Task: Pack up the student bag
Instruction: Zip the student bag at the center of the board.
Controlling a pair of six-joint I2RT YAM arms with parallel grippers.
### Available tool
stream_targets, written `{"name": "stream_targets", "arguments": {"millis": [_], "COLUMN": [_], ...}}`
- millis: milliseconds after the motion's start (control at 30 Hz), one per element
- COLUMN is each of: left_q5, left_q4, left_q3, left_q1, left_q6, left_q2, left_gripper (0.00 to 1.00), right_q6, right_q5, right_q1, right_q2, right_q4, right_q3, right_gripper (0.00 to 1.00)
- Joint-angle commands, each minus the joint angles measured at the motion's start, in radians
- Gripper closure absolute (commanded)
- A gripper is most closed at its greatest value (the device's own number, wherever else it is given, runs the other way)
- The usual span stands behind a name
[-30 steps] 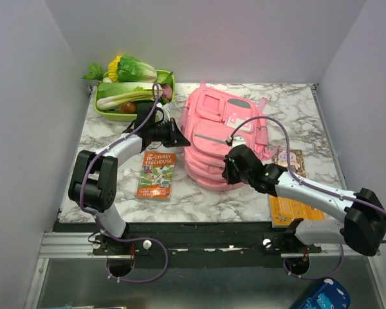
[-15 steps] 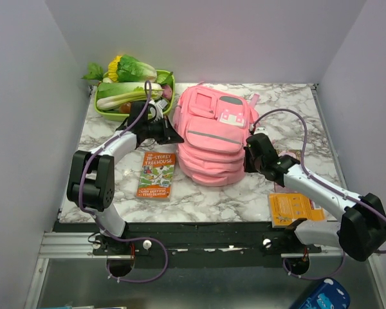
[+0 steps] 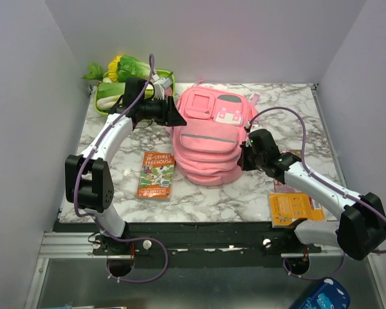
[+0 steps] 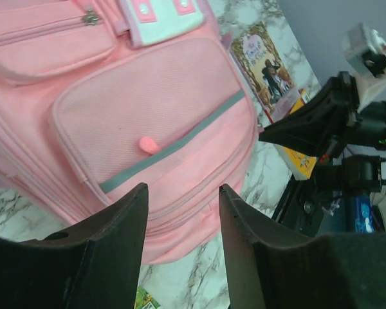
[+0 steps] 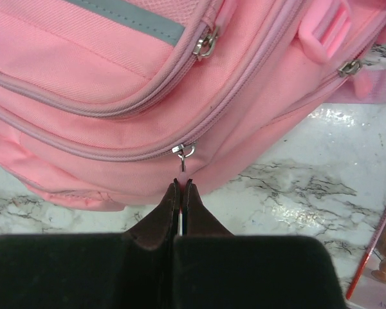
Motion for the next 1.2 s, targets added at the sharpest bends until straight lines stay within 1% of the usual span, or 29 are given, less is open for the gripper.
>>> {"name": "stream_targets", "arguments": {"millis": [0, 33, 100, 133, 167, 233, 267, 300, 333, 433, 500, 600, 633, 733, 867, 1033, 1167], "left_q5": [0.131, 0.139, 0.114, 0.097, 0.035, -0.028, -0.076, -0.100, -0.122, -0.202, -0.260, -0.289, -0.320, -0.416, -0.469, -0.562, -0.630], "left_q4": [-0.207, -0.224, -0.283, -0.296, -0.278, -0.212, -0.151, -0.146, -0.146, -0.113, -0.054, -0.008, 0.000, 0.045, 0.074, 0.103, 0.170], "left_q3": [0.051, 0.047, 0.049, 0.043, 0.028, -0.057, -0.080, -0.092, -0.091, -0.095, -0.104, -0.109, -0.117, -0.158, -0.169, -0.206, -0.239], "left_q1": [-0.034, -0.053, -0.145, -0.183, -0.265, -0.332, -0.363, -0.408, -0.432, -0.475, -0.484, -0.495, -0.501, -0.541, -0.564, -0.625, -0.648], "left_q6": [0.240, 0.266, 0.379, 0.406, 0.421, 0.428, 0.432, 0.444, 0.461, 0.467, 0.461, 0.467, 0.476, 0.565, 0.619, 0.716, 0.740], "left_q2": [-0.038, -0.054, -0.071, -0.097, -0.113, -0.157, -0.162, -0.157, -0.136, -0.104, -0.096, -0.075, -0.068, -0.068, -0.068, -0.076, -0.071], "left_gripper": [0.44, 0.42, 0.42, 0.42, 0.42, 0.41, 0.40, 0.40, 0.40, 0.39, 0.40, 0.40, 0.39, 0.40, 0.40, 0.40, 0.41], "right_q6": [-0.006, -0.005, -0.011, -0.011, -0.011, -0.011, -0.014, -0.014, -0.020, -0.037, -0.042, -0.042, -0.042, -0.045, -0.051, -0.057, -0.062], "right_q5": [-0.104, -0.108, -0.120, -0.126, -0.140, -0.149, -0.154, -0.154, -0.157, -0.173, -0.200, -0.230, -0.239, -0.298, -0.393, -0.420, -0.450], "right_q1": [-0.003, -0.003, -0.003, -0.003, -0.003, -0.002, -0.003, -0.003, -0.003, -0.003, -0.003, -0.003, -0.003, -0.003, -0.003, -0.003, -0.003], "right_q2": [-0.006, -0.006, -0.002, -0.002, -0.002, -0.005, -0.012, -0.015, -0.018, -0.029, -0.029, -0.029, -0.028, -0.029, -0.019, -0.012, -0.009], "right_q4": [0.034, 0.037, 0.045, 0.047, 0.050, 0.054, 0.057, 0.057, 0.059, 0.065, 0.065, 0.067, 0.068, 0.077, 0.076, 0.068, 0.062], "right_q3": [-0.002, -0.004, -0.005, -0.005, -0.005, -0.002, -0.001, 0.006, 0.009, 0.015, 0.018, 0.021, 0.021, 0.029, 0.064, 0.093, 0.101], "right_gripper": [0.99, 0.99, 0.99, 0.99, 0.99, 0.99, 0.99, 0.99, 0.99, 0.99, 0.99, 0.99, 0.99, 0.99, 0.99, 0.99, 0.99]}}
